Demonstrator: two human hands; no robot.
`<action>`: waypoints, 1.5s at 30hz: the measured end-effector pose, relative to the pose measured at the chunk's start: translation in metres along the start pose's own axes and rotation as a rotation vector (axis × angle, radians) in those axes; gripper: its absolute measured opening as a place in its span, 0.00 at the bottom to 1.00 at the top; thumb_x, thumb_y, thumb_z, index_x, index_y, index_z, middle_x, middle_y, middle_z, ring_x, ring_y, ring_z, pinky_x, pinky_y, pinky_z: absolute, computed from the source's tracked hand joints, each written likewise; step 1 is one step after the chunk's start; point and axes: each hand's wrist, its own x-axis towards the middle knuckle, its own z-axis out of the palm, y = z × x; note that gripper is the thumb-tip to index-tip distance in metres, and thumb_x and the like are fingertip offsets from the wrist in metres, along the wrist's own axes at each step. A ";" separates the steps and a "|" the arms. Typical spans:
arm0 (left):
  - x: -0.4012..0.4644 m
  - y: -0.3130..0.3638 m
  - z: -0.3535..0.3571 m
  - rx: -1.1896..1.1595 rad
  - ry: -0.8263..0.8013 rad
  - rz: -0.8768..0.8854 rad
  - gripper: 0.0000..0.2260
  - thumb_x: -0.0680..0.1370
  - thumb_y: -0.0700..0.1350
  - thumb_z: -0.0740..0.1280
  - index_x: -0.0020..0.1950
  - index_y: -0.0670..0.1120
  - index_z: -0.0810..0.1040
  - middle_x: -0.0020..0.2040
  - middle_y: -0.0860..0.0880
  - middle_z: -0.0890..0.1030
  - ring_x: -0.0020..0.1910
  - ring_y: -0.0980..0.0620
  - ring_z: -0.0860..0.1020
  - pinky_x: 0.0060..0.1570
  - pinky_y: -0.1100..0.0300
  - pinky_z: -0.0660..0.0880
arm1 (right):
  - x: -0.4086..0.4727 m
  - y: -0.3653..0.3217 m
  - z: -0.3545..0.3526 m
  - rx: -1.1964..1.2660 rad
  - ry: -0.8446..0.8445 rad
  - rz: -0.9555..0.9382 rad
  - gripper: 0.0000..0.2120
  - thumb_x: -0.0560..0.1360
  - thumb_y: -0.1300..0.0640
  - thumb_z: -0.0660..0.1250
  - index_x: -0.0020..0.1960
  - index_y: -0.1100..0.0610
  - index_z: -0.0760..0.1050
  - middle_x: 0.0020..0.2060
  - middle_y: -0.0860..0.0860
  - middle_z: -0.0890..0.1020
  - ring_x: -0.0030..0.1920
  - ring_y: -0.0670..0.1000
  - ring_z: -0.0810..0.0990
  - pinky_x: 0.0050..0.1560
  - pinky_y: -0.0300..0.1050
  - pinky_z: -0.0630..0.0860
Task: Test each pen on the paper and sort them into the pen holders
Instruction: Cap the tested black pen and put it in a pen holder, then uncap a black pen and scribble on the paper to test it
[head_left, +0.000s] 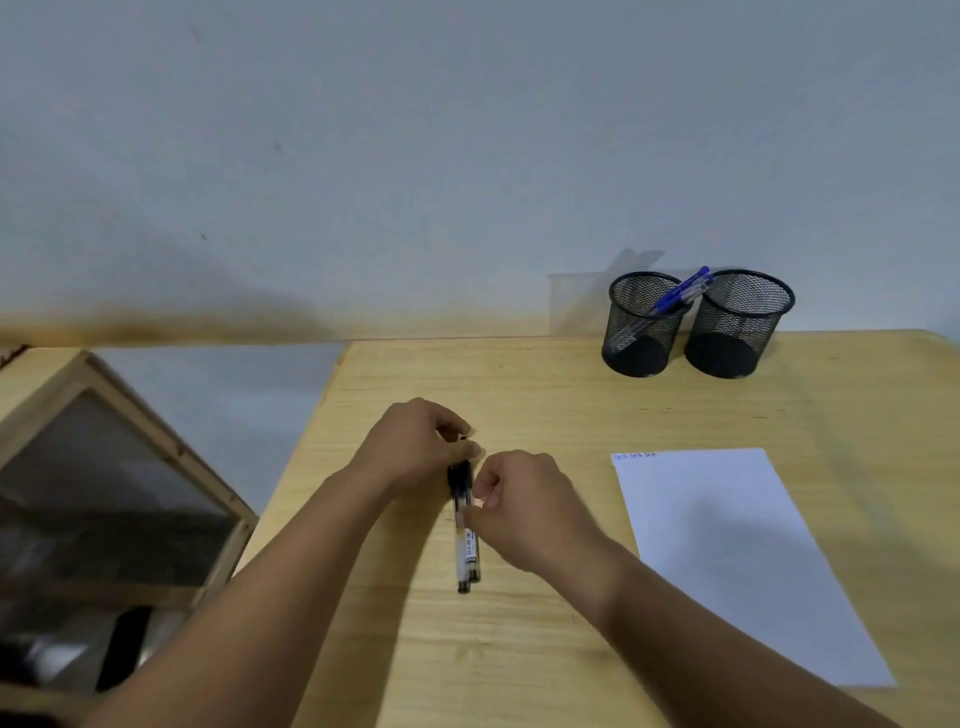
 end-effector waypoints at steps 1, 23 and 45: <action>0.000 -0.002 0.001 -0.015 -0.001 0.002 0.10 0.71 0.54 0.75 0.50 0.53 0.86 0.44 0.57 0.83 0.44 0.62 0.78 0.43 0.65 0.73 | -0.001 -0.002 0.001 -0.005 -0.002 -0.005 0.07 0.70 0.52 0.73 0.45 0.51 0.77 0.43 0.49 0.83 0.46 0.52 0.81 0.46 0.45 0.79; -0.031 0.027 -0.002 -0.209 0.009 0.184 0.11 0.73 0.52 0.75 0.55 0.58 0.82 0.52 0.64 0.80 0.50 0.66 0.73 0.42 0.71 0.67 | -0.035 0.031 -0.070 0.297 0.029 0.078 0.09 0.66 0.62 0.70 0.44 0.52 0.80 0.29 0.48 0.83 0.30 0.54 0.83 0.36 0.56 0.82; -0.041 0.118 0.065 -0.358 0.076 0.373 0.07 0.71 0.47 0.77 0.41 0.59 0.82 0.42 0.65 0.80 0.43 0.59 0.74 0.41 0.73 0.66 | -0.053 0.117 -0.131 -0.215 0.164 -0.275 0.04 0.77 0.51 0.65 0.50 0.46 0.78 0.41 0.40 0.81 0.43 0.43 0.77 0.40 0.37 0.71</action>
